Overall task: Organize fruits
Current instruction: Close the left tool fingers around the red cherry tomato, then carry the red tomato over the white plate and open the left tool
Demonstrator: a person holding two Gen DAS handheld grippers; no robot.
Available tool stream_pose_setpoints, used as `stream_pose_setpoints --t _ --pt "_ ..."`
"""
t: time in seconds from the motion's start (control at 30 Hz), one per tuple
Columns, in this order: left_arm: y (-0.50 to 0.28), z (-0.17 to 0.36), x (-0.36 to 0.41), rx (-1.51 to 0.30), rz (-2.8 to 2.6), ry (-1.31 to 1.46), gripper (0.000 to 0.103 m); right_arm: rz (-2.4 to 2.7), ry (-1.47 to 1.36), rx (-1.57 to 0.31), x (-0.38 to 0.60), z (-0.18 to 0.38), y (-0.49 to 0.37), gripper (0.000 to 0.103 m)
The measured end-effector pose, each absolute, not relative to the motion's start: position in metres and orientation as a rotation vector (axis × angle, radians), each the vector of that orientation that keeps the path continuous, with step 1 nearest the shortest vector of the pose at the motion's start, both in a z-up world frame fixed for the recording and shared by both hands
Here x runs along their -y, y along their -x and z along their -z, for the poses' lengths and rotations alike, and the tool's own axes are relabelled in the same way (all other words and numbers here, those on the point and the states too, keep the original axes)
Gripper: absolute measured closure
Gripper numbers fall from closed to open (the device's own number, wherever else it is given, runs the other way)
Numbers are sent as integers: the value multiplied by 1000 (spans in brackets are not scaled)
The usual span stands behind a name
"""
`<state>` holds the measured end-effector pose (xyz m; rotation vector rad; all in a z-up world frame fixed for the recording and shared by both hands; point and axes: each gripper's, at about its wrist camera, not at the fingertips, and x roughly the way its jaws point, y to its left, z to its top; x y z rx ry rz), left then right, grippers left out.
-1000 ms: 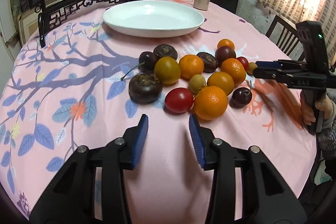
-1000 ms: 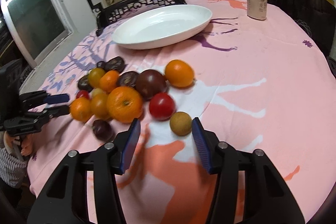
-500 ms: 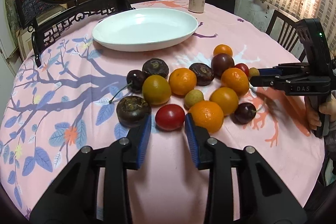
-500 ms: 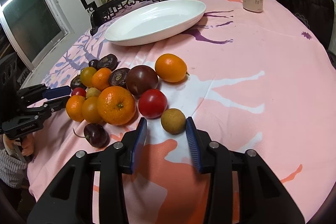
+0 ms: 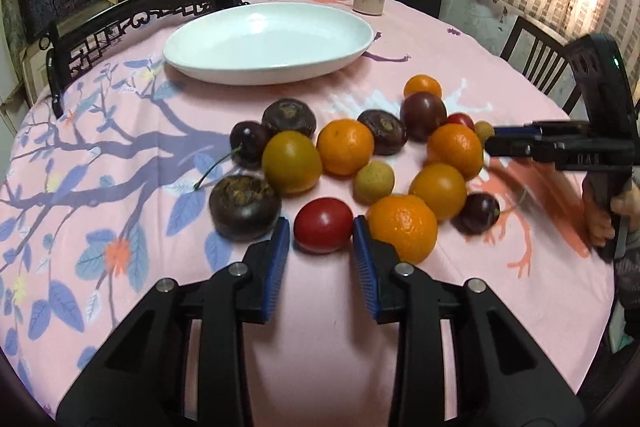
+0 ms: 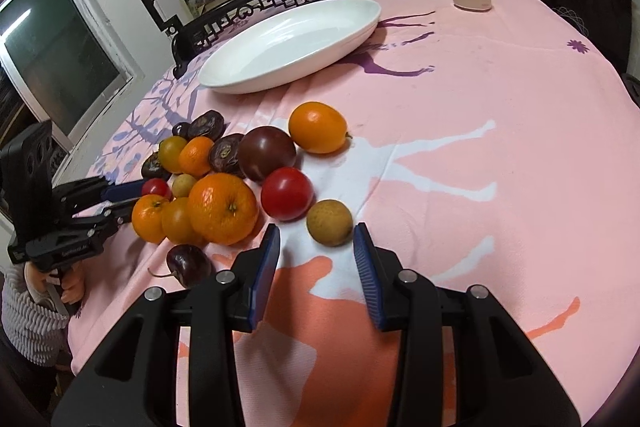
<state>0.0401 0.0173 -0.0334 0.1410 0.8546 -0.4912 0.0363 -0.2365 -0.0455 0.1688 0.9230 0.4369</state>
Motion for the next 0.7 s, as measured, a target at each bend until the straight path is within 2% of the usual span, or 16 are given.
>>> stream_pose_setpoints --t 0.13,0.23,0.4,0.5,0.7 --pt "-52 34 -24 -887 519 -58 72 -426 -195 -902 243 42 -34 63" --pt "-43 25 -27 -845 485 -68 73 -434 -221 -866 247 32 -34 63" --pt "-57 -25 -23 -741 430 -61 73 -466 -173 -809 225 -13 -63 63" --pt "-90 -44 -11 -716 384 -42 72 -486 -163 -778 199 -36 -97 63" --pt "-165 -18 4 -792 300 7 72 -434 -128 -843 161 -18 -171 63"
